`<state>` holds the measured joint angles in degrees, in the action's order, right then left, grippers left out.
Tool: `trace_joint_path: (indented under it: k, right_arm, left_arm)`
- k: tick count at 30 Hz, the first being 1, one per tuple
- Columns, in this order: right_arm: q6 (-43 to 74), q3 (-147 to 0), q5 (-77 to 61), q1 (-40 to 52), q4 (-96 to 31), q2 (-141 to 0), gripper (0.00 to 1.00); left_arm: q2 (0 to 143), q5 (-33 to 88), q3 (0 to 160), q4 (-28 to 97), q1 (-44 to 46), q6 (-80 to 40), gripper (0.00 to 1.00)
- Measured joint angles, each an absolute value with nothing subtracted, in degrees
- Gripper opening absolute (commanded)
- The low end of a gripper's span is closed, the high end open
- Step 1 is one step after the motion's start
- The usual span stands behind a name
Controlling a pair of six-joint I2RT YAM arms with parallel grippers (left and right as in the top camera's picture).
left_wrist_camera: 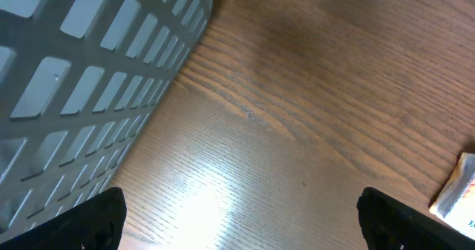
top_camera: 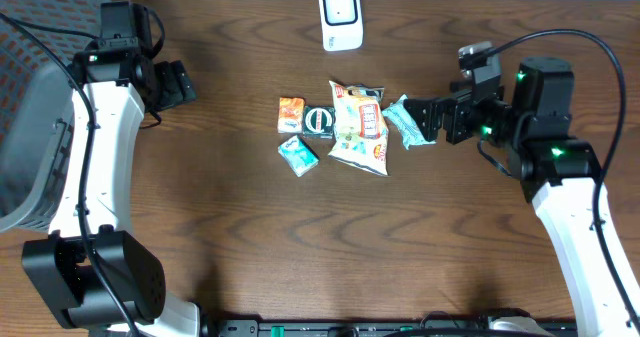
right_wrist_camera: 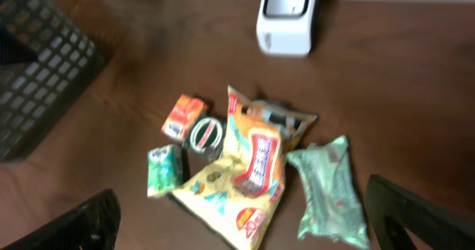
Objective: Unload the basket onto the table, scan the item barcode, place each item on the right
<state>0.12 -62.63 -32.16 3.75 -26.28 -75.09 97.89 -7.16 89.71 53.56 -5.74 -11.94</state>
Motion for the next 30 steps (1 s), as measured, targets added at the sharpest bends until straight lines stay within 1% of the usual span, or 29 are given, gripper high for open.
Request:
trace_joint_path:
  k: [4, 10, 12, 14, 15, 19, 26, 30]
  right_arm:
    - [1.3, -62.6, -34.3, 3.7, -27.2, -76.3, 0.99]
    - [7.5, -62.6, -36.8, 3.7, -26.2, -76.3, 0.99]
    - [9.1, -62.6, -37.1, 3.7, -25.5, -76.3, 0.96]
    - [10.1, -62.6, -37.2, 3.7, -25.4, -76.3, 0.9]
    - [10.6, -62.6, -37.1, 3.8, -25.4, -76.3, 0.89]
    - [12.6, -62.6, -34.7, 4.6, -25.7, -76.4, 0.88]
    - [17.5, -62.7, -28.4, 9.7, -25.9, -78.5, 0.87]
    - [19.6, -64.2, -26.2, 10.6, -27.5, -80.3, 0.87]
  left_arm:
    - [97.9, -7.2, 89.7, 53.6, -5.7, -11.9, 0.97]
    - [97.9, -7.2, 89.7, 53.6, -5.7, -11.9, 0.98]
    - [97.9, -7.2, 89.7, 53.6, -5.7, -11.9, 0.98]
    - [97.9, -7.2, 89.7, 53.6, -5.7, -11.9, 0.98]
    - [97.9, -7.2, 89.7, 53.6, -5.7, -11.9, 0.98]
    - [97.9, -7.2, 89.7, 53.6, -5.7, -11.9, 0.98]
    - [97.9, -7.2, 89.7, 53.6, -5.7, -11.9, 0.98]
    - [97.9, -7.2, 89.7, 53.6, -5.7, -11.9, 0.97]
